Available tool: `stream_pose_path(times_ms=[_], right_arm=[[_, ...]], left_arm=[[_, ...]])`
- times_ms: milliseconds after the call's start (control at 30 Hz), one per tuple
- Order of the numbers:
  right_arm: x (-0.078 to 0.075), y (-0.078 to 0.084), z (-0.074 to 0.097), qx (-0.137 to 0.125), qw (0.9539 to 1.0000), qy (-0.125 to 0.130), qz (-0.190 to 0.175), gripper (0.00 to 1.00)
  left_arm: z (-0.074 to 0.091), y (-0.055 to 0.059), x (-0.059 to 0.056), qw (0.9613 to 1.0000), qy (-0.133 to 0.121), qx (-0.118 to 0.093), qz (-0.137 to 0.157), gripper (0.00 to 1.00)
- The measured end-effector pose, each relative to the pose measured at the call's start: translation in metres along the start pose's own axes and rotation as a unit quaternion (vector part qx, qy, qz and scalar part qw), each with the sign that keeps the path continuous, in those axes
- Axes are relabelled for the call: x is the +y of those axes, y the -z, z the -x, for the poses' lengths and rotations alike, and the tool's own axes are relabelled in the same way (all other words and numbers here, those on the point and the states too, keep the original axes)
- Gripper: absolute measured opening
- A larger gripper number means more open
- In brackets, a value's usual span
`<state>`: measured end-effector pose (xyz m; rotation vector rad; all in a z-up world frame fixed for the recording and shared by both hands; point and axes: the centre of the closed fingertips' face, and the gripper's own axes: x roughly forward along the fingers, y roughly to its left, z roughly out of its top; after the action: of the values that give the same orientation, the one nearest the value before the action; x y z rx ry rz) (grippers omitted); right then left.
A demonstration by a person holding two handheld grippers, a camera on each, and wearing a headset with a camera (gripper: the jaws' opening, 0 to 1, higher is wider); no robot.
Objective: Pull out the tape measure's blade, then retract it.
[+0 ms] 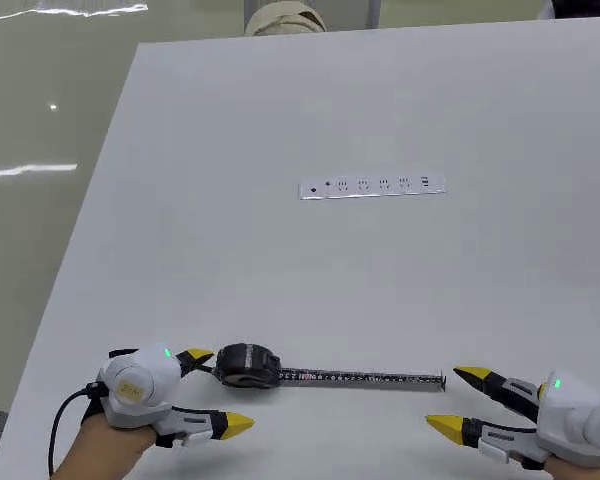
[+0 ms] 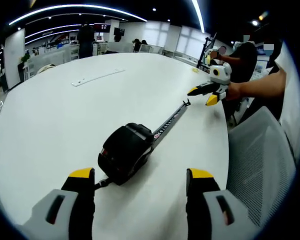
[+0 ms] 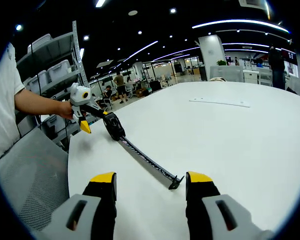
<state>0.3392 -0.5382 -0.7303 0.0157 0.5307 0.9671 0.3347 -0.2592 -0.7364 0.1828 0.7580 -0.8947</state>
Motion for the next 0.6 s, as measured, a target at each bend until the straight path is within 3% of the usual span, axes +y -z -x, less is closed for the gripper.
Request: stream_pose_path(times_ms=[600], right_arm=[[0.01, -0.003, 0.014, -0.018, 0.9992, 0.034, -0.013, 0.63]], left_arm=[[0.014, -0.003, -0.011, 0.9976, -0.039, -0.038, 0.043, 0.79]])
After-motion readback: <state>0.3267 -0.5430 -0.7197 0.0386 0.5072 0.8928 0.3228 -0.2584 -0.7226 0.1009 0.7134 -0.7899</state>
